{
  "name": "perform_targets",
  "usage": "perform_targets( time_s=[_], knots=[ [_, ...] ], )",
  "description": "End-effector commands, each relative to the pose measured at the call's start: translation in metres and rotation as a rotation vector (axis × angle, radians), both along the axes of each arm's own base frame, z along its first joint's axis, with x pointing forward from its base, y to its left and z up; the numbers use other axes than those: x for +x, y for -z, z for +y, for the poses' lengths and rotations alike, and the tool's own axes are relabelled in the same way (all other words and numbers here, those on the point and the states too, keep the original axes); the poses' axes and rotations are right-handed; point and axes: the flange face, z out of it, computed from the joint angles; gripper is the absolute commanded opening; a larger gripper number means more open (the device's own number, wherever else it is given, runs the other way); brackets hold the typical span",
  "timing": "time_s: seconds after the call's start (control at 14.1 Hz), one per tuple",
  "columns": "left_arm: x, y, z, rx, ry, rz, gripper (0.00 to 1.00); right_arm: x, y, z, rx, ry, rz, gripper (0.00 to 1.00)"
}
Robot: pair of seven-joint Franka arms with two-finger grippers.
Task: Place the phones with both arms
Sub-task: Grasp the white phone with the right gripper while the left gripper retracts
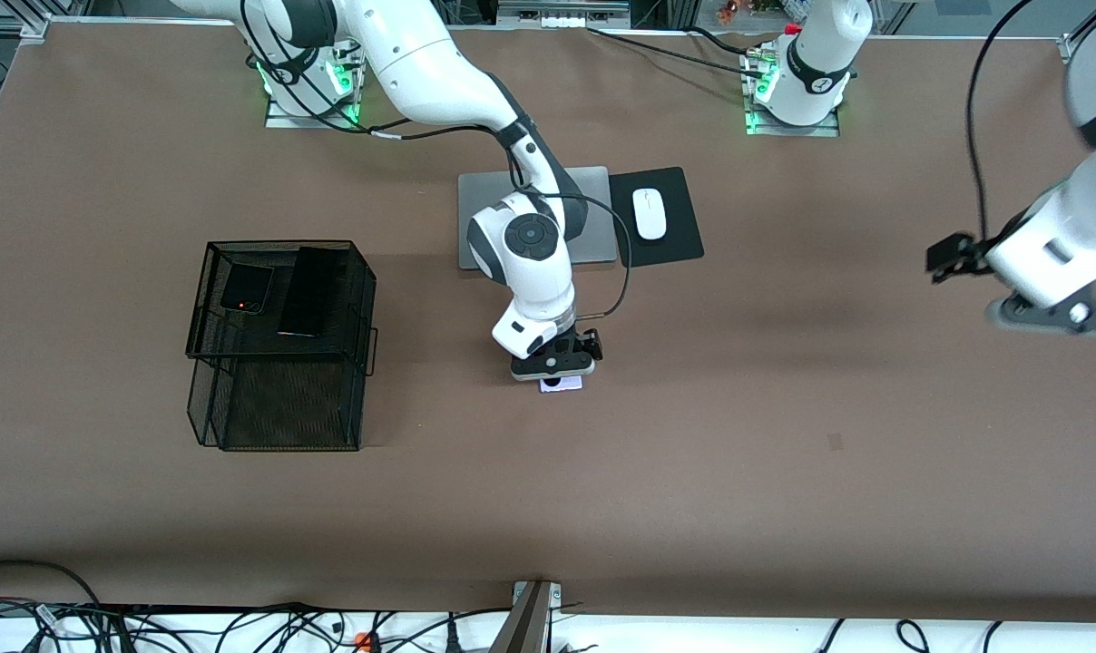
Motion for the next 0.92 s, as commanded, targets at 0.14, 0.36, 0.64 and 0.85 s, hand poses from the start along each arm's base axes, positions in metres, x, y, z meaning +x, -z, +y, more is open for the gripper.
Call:
perform_targets(
  time_s=[0.14, 0.36, 0.64, 0.85],
  knots=[
    [-0.033, -0.017, 0.066, -0.034, 0.09, 0.008, 1.0, -0.002, 0.003, 0.009, -0.061, -0.06, -0.059, 1.0],
    [-0.036, -0.02, 0.116, -0.048, 0.146, -0.005, 1.0, -0.007, 0.007, 0.012, -0.068, -0.069, -0.061, 1.0],
    [-0.03, -0.019, 0.083, -0.14, 0.054, -0.043, 1.0, -0.012, 0.029, 0.012, -0.085, -0.069, -0.049, 1.0],
    [-0.034, -0.03, 0.038, -0.15, -0.025, -0.064, 1.0, -0.019, 0.042, 0.014, -0.089, -0.079, -0.054, 1.0]
  ],
)
